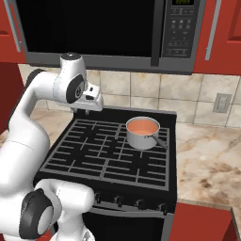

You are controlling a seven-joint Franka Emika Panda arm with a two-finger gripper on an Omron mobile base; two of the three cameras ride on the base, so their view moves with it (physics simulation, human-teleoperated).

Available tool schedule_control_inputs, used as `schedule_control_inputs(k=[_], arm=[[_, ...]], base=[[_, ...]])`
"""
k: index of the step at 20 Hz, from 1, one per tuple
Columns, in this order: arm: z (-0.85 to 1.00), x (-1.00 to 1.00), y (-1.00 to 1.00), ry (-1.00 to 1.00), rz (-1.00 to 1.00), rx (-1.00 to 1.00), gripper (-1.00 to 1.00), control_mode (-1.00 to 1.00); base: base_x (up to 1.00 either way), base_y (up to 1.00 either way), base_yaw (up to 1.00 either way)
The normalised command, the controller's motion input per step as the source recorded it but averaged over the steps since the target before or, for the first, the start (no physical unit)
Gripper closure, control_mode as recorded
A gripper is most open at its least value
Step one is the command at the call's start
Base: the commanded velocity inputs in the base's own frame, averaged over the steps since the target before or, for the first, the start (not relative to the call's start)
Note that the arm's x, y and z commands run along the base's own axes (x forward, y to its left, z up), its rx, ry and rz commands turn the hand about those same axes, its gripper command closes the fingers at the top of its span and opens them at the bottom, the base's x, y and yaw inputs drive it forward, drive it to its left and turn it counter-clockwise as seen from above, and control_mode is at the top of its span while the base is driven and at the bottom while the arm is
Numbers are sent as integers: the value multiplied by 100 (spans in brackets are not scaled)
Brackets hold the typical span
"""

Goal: Wait until the marinara sauce is simmered to a deep red color and then turn off the stove.

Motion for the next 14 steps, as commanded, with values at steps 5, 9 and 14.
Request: schedule_control_inputs(k=[5,9,14], arm=[[0,-24,3,0,0,0,-100,-100],[0,-50,14,0,0,0,-100,-100],[-3,-54,26,0,0,0,-100,-100]], base=[[0,0,0],[0,0,0],[0,0,0]])
